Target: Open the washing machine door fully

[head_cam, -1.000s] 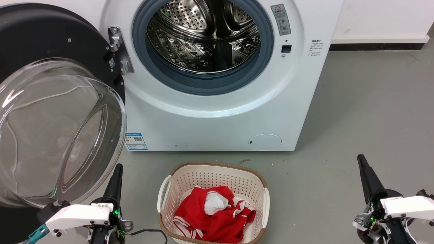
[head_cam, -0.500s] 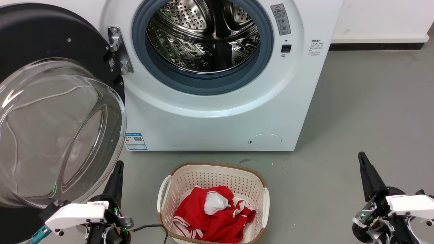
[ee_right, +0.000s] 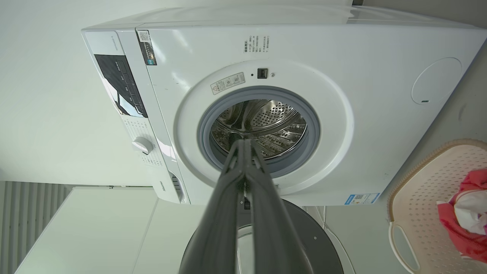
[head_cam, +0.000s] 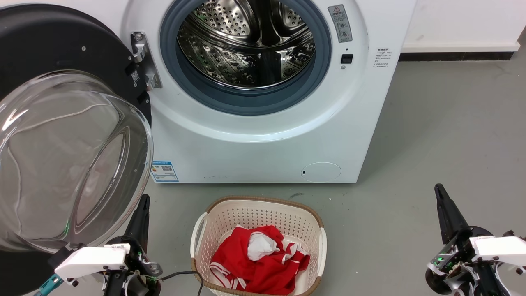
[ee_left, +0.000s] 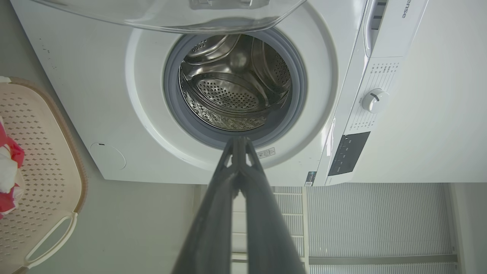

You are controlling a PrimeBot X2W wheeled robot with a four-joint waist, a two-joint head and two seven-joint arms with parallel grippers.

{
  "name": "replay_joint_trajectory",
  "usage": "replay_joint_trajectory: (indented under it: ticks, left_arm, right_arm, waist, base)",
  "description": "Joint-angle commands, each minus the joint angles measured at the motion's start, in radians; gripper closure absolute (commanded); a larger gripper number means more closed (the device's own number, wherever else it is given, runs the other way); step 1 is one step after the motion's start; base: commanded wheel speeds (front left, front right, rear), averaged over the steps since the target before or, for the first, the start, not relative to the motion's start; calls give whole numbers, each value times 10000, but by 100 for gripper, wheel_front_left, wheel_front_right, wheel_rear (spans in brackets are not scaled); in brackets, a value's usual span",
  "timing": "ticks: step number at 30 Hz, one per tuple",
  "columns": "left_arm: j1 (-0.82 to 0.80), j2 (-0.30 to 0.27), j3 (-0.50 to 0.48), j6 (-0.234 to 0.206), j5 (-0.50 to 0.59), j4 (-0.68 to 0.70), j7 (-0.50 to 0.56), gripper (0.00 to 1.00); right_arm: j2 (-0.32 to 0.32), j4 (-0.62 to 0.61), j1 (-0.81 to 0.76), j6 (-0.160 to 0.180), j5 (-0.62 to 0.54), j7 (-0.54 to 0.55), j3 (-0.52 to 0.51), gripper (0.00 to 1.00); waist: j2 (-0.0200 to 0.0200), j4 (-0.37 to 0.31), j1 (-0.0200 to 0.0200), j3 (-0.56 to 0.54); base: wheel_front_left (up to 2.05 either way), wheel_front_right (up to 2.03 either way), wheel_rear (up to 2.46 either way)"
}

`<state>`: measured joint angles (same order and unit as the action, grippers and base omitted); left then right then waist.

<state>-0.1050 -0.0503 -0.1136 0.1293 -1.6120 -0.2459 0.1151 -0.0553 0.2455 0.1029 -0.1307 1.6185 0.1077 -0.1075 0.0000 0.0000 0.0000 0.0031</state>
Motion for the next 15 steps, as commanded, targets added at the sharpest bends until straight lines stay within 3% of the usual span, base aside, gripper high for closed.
replay_joint_trajectory:
  ticks: [1, 15]
  left_arm:
    - [-78, 14, -34, 39, -16, -10, 21, 100]
    - [-77, 14, -32, 39, -17, -9, 20, 100]
  right_arm:
    - [6, 11, 108, 0, -15, 41, -16, 100]
    - [19, 12, 111, 0, -35, 38, -28, 100]
  waist:
    - [0, 0, 0, 0]
    - [0, 0, 0, 0]
  base:
    - [0, 0, 0]
    - [0, 0, 0]
